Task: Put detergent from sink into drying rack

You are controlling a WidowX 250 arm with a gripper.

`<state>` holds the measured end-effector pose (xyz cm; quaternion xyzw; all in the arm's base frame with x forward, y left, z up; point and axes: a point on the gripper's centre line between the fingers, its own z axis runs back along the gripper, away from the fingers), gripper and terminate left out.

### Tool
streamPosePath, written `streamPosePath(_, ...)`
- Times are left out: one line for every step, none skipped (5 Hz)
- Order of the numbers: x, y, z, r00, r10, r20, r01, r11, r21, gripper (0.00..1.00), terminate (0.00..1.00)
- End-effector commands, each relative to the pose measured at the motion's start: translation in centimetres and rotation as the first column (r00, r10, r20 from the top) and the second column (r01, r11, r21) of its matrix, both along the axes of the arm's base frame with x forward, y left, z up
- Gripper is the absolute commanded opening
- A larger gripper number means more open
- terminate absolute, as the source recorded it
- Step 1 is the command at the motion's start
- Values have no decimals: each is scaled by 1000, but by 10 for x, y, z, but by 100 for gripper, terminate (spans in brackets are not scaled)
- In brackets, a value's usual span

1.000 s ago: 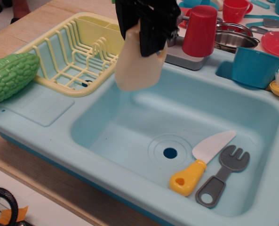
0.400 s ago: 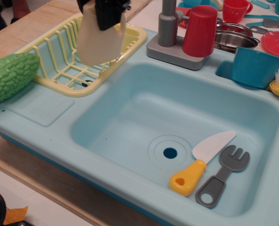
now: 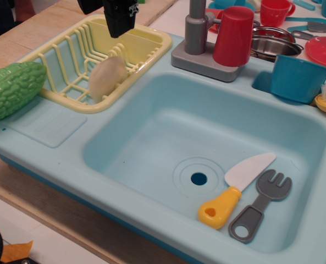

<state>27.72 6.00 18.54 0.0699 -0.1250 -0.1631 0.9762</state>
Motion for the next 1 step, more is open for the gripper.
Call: streamPosePath(0,2,7,1000,2,25,-3,1000,10,100,100)
